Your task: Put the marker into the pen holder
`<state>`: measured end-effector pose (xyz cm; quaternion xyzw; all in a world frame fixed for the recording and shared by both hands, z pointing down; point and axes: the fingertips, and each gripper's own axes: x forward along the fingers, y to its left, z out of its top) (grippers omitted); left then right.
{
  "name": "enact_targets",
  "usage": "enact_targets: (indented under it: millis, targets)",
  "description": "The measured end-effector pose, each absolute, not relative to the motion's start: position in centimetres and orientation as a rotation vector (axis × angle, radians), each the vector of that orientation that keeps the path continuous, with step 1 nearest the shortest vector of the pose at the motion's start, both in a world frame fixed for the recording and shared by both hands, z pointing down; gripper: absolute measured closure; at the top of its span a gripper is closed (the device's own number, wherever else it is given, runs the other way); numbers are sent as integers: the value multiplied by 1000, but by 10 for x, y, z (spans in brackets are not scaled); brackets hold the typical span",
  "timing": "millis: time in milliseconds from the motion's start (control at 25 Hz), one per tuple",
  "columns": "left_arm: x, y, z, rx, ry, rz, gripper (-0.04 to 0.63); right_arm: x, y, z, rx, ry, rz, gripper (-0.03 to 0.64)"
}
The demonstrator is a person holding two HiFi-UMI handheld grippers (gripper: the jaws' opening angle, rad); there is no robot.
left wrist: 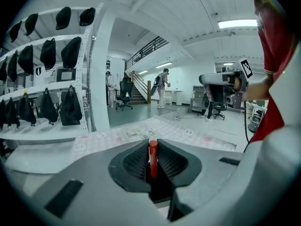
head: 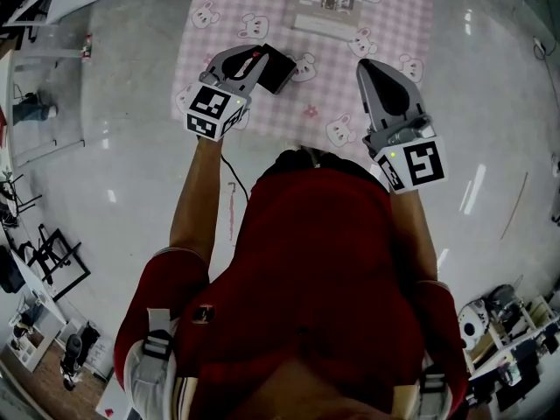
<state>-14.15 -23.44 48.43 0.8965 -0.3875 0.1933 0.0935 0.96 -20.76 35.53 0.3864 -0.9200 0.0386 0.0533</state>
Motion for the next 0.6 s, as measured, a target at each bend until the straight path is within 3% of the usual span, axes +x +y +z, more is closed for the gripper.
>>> enact_targets:
  millis: [600]
  targets:
    - [-137,-247,516,2639,-1052,700,537,23,-214,361,1256,-2744,141,618]
